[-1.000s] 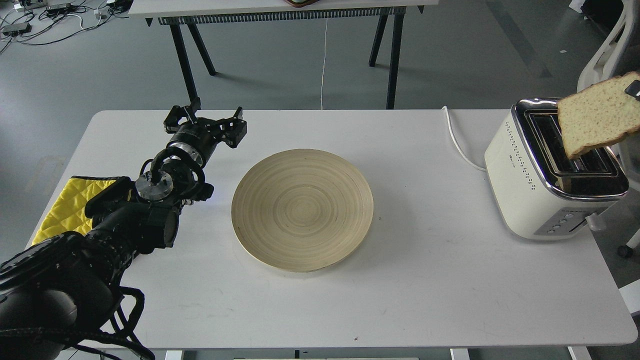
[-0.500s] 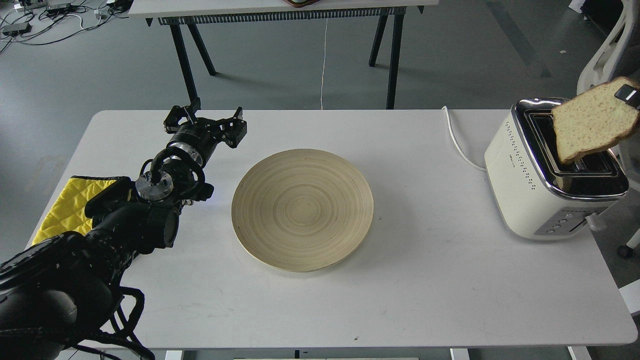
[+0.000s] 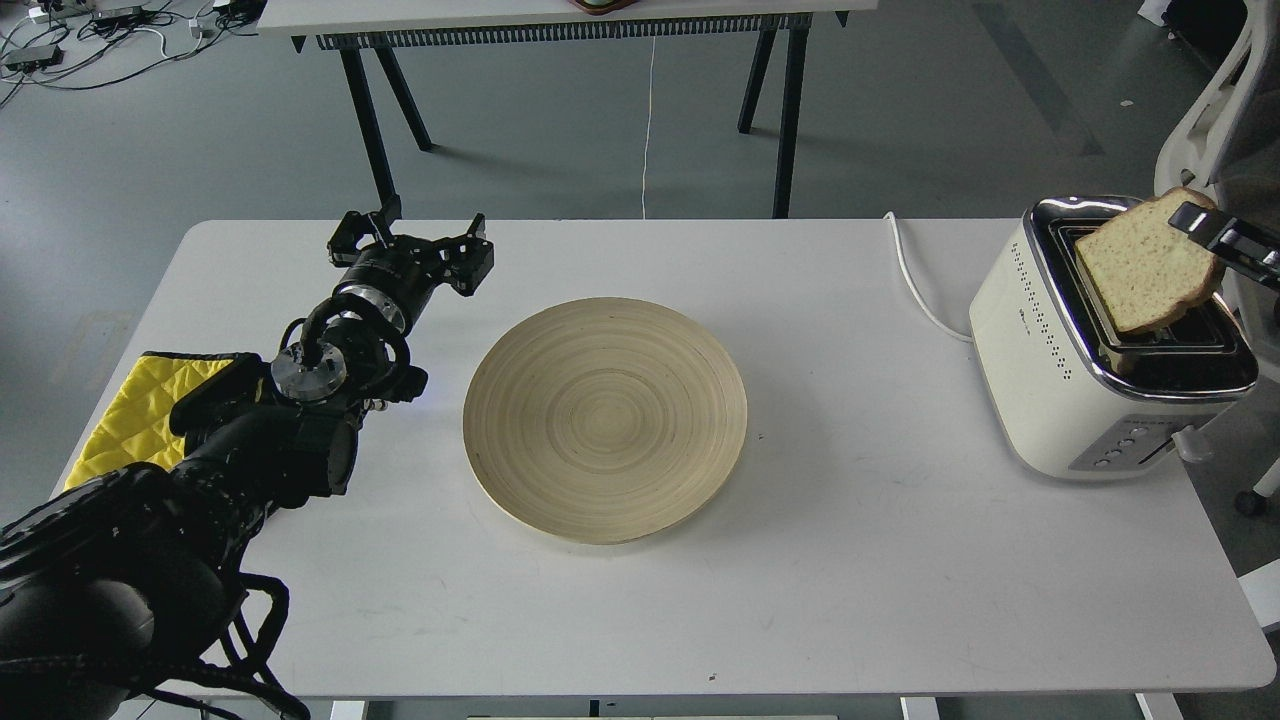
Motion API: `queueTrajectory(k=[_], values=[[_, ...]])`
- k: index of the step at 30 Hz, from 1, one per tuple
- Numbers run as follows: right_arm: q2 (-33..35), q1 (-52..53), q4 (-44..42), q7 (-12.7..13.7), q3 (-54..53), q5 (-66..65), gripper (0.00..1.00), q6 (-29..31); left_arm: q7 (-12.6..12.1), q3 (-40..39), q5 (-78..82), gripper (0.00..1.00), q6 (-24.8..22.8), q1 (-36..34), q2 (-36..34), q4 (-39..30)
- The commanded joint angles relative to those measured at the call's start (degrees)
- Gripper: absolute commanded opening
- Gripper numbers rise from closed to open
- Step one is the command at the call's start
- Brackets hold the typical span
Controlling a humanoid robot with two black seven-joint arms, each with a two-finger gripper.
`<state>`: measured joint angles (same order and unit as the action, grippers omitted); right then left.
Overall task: Put bread in toaster with right arm
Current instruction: 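Lower the bread slice into the toaster slot and release it, then raise the open right gripper up away from the toaster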
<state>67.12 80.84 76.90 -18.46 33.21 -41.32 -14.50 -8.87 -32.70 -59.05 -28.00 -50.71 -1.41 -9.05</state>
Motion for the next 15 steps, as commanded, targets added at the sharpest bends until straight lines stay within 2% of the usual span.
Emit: queueTrajectory(k=[1, 3, 6, 15], values=[[-0.06, -0.25, 0.0, 0.0, -0.34, 0.45, 0.58, -1.22, 0.0, 0.0, -0.01, 1.0, 0.0, 0.0, 0.0, 0.0], [-0.06, -0.16, -0.08, 0.0, -0.51, 0.54, 0.77, -2.19, 0.0, 0.0, -0.01, 1.0, 0.0, 0.0, 0.0, 0.0], [-0.06, 0.28, -0.17, 0.0, -0.6, 0.63, 0.97, -2.37, 0.0, 0.0, -0.01, 1.0, 0.0, 0.0, 0.0, 0.0], [-1.9, 0.8, 0.27, -0.43, -0.77, 0.63, 0.99, -2.11, 0.0, 0.0, -0.01, 1.0, 0.0, 0.0, 0.0, 0.0]])
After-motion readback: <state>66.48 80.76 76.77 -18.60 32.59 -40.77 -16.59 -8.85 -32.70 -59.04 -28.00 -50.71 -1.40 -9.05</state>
